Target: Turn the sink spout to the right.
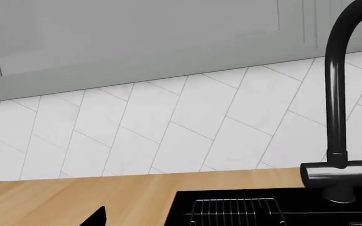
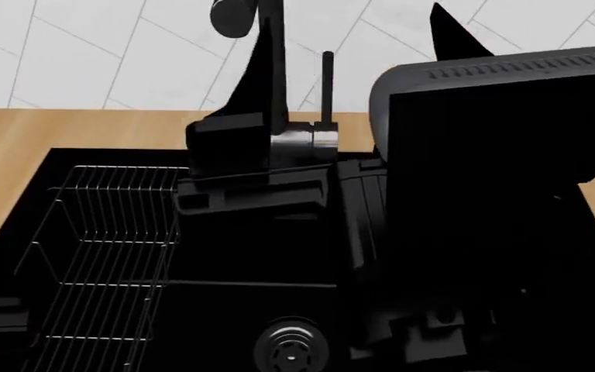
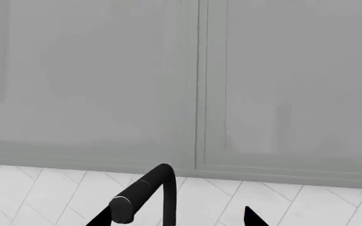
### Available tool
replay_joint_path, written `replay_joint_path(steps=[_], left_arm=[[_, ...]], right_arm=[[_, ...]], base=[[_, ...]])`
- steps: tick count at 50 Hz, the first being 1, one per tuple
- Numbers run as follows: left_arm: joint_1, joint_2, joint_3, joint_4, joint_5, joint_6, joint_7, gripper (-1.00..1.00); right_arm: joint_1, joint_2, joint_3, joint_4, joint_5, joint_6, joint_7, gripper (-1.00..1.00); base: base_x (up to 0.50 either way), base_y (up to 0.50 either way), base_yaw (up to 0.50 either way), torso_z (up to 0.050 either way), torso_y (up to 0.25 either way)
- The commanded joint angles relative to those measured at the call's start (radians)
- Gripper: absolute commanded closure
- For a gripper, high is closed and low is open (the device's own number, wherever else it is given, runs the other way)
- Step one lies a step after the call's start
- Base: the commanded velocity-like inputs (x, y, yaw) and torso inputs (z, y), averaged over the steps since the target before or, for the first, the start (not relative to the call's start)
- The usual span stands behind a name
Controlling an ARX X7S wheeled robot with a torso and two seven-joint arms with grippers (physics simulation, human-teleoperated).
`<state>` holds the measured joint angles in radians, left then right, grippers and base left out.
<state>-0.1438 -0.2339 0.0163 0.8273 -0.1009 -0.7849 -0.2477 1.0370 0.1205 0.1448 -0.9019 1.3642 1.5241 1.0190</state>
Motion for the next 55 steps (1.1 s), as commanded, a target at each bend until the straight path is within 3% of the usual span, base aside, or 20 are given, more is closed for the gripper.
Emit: replay_joint_path(steps=[1,11,31,41,55], left_arm=[[0.026,0.004,-0.002,-0.012,0.014,0.081,0.001,-1.00],[0.028,0.000,0.000,-0.016,0.009,0.087,-0.004,-1.00],[0.027,-0.008,0.003,-0.015,-0.002,0.086,-0.014,-1.00],[0.031,-0.011,0.002,-0.012,-0.011,0.096,-0.016,-1.00],[0.026,-0.017,0.005,-0.008,-0.017,0.089,-0.022,-1.00]], right_arm=[[0.043,-0.026,-0.053,0.034,0.195,-0.036,0.189,-1.00],[0.029,-0.047,-0.131,0.038,0.205,-0.068,0.229,-1.00],[0.019,-0.037,-0.142,0.039,0.190,-0.079,0.220,-1.00],[0.000,-0.060,-0.270,0.089,-0.088,-0.162,0.016,-1.00],[0.020,-0.027,-0.364,0.200,-0.296,-0.330,-0.122,-1.00]], base=[[0.00,0.00,0.00,0.000,0.000],[0.00,0.00,0.00,0.000,0.000],[0.00,0.00,0.00,0.000,0.000],[0.00,0.00,0.00,0.000,0.000],[0.00,0.00,0.00,0.000,0.000]])
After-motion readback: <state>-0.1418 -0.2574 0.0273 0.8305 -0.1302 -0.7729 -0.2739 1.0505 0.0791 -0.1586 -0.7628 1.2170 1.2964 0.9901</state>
